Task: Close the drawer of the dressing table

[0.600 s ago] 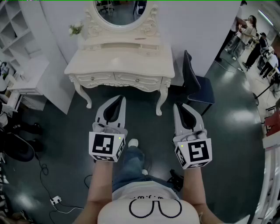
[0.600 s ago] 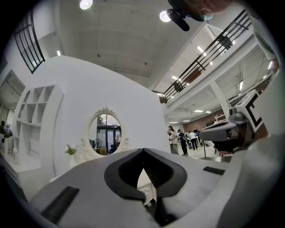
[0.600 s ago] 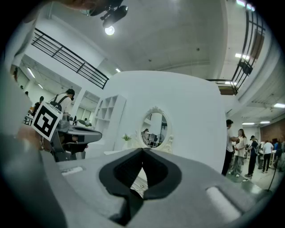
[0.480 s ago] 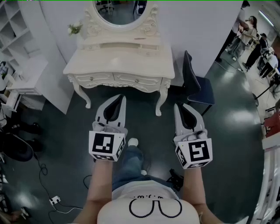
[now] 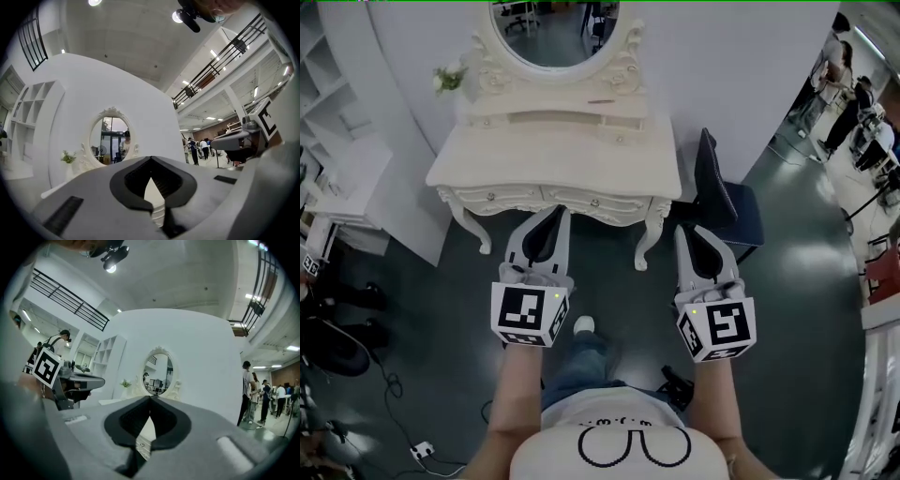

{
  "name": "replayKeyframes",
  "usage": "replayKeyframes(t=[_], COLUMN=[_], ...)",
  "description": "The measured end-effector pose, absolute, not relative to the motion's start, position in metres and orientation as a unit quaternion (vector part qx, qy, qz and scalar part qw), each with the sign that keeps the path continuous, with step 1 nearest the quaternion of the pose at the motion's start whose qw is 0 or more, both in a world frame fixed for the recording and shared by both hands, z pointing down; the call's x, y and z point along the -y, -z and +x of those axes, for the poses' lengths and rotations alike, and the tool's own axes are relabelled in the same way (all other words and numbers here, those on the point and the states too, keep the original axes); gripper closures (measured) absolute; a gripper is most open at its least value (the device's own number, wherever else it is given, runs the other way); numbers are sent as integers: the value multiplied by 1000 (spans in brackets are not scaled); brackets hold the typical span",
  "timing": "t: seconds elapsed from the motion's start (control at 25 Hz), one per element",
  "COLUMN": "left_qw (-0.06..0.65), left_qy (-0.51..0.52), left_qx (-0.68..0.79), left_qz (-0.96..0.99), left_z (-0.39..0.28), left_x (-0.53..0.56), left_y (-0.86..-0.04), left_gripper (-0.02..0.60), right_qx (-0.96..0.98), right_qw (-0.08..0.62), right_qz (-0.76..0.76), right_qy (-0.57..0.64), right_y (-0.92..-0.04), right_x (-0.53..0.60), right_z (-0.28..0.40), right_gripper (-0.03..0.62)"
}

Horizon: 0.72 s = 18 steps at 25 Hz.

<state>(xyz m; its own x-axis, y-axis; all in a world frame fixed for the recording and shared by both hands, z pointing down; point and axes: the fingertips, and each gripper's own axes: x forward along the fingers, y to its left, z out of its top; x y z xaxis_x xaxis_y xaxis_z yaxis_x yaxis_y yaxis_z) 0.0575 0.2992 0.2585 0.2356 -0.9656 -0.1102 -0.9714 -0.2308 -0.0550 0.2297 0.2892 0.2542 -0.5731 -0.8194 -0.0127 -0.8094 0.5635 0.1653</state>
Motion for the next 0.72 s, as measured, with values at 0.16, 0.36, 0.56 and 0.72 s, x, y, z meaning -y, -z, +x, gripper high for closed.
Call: replayKeyframes(t=[0.16, 0.36, 0.56, 0.72], left_qw=[48, 38, 28, 20], left_qy=[-26, -27, -28, -26], left_qx=[-620, -626, -624, -615], left_qz=[-783, -779, -781, -787], left_z=[28, -14, -49, -66], left_x=[-253, -191, -130, -94], left_y=[-261, -262, -267, -273], left_gripper=[584, 584, 584, 584], right_qx=[884, 884, 880, 867], right_qw=[32, 37, 47, 58], right_qz=[461, 462, 470, 492], right_qy=[71, 66, 60, 56], right_y=[-251, -250, -258, -269], right_x=[-241, -176, -117, -84], right_z=[203, 166, 134, 121], right_gripper=[591, 591, 591, 591])
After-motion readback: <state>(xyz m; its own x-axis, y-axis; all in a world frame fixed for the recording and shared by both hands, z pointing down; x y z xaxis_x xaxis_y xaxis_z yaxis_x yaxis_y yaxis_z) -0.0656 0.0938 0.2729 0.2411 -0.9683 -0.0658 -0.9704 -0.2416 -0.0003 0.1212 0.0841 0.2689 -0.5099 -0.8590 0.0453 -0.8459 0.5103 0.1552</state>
